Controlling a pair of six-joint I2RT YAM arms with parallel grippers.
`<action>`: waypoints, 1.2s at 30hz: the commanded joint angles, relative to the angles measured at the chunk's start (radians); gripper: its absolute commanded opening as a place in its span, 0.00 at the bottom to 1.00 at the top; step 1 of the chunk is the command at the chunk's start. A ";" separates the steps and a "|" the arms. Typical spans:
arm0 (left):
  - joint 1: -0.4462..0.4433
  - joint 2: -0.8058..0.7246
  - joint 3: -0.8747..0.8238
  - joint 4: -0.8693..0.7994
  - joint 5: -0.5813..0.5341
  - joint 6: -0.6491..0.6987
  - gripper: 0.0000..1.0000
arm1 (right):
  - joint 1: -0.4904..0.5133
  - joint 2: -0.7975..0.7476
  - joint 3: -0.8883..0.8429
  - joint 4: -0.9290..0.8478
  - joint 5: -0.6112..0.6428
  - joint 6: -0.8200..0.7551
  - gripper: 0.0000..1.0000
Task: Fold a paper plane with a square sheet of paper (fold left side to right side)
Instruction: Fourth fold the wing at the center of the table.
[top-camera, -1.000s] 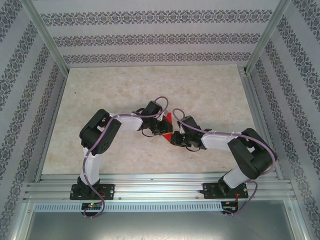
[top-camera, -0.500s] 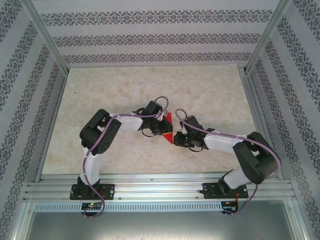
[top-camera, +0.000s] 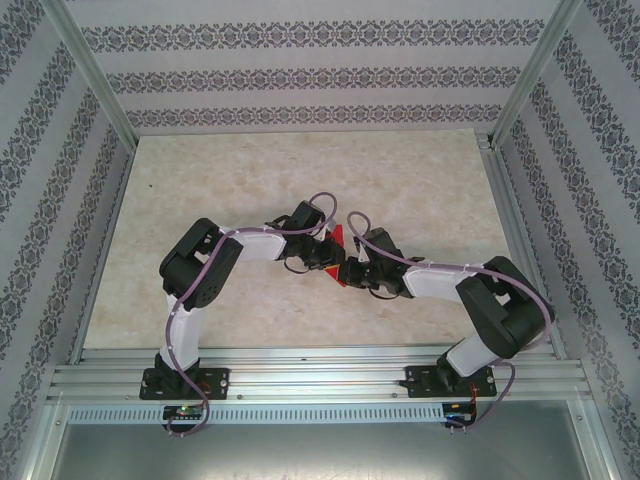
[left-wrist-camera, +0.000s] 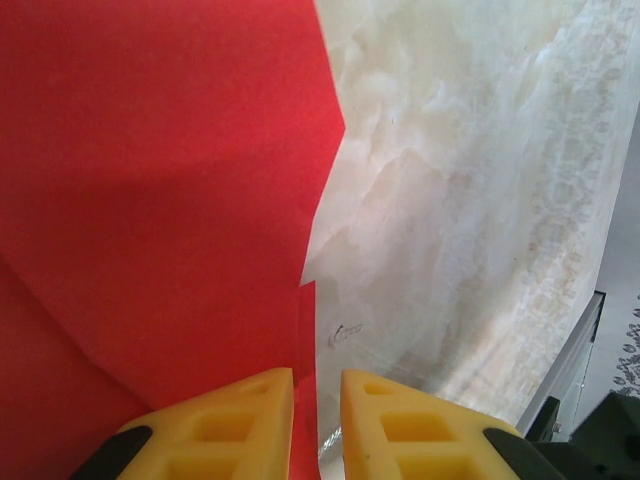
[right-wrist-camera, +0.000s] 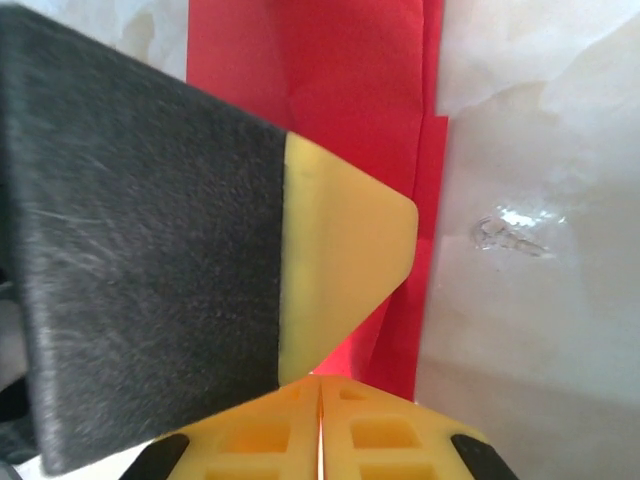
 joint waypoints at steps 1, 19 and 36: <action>-0.007 0.029 0.017 -0.034 -0.036 0.020 0.22 | 0.016 0.032 0.020 0.052 -0.018 0.024 0.08; -0.007 0.030 0.018 -0.040 -0.038 0.025 0.22 | 0.010 0.004 0.021 -0.134 0.114 -0.031 0.08; 0.047 -0.042 0.037 -0.079 -0.038 0.065 0.26 | -0.069 0.087 -0.061 -0.153 0.031 0.044 0.06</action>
